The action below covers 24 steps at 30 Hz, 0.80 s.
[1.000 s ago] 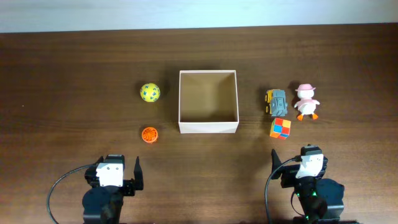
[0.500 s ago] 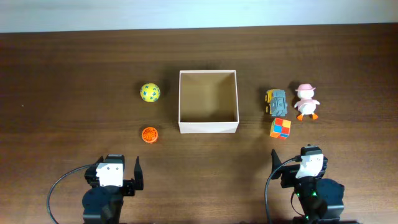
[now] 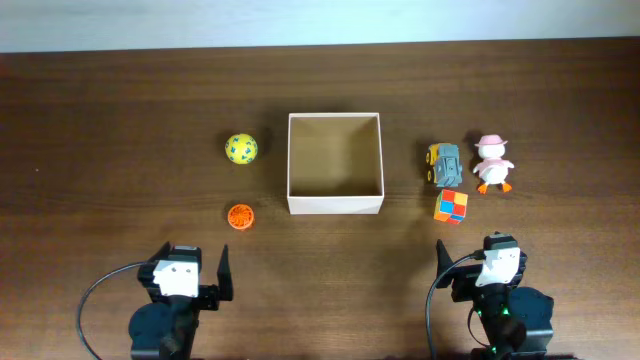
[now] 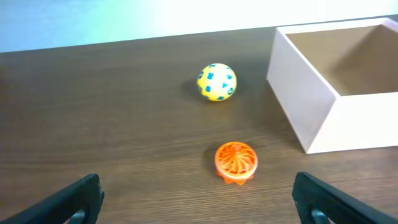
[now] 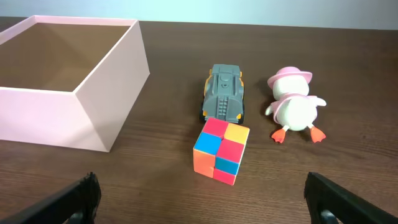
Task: Pack container
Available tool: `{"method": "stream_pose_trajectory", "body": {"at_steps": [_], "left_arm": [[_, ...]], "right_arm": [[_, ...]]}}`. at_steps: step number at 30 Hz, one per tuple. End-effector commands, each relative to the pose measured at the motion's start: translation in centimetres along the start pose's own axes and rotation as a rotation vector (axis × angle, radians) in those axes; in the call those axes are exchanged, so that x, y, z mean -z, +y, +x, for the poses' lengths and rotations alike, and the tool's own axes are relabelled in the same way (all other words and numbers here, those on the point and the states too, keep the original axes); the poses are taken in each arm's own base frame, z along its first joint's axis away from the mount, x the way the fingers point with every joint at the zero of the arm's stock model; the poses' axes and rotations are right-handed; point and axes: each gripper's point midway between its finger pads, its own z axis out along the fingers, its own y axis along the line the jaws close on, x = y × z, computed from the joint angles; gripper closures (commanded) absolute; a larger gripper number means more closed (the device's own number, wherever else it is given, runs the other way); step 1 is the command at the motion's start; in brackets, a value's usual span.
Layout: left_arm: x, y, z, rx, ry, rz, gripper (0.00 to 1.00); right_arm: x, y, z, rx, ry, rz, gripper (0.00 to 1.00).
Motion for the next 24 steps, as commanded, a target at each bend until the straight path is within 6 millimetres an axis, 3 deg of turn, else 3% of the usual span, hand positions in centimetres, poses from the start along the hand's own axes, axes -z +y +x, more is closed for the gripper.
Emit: {"method": "stream_pose_trajectory", "body": {"at_steps": [1,6,13,18,24], "left_arm": [[0.0,-1.3,0.0,0.013,-0.011,0.078,0.01],[0.1,-1.7,0.3,0.047,0.024,0.099,0.01],[-0.7,-1.8,-0.7,0.084,0.199,0.113,0.01],[-2.5,-1.6,-3.1,0.096,0.373,0.117,0.01],[-5.4,-1.5,-6.8,0.111,0.593,0.13,0.01]], "right_arm": [[0.0,0.0,0.1,-0.047,-0.004,-0.004,0.01],[0.6,0.5,-0.9,-0.136,-0.014,-0.027,0.01],[2.4,0.4,-3.5,-0.143,0.165,-0.012,0.01],[2.0,0.3,-7.9,-0.141,0.312,-0.01,0.01],[-0.5,0.5,-14.3,-0.165,0.467,-0.039,0.01]]}}
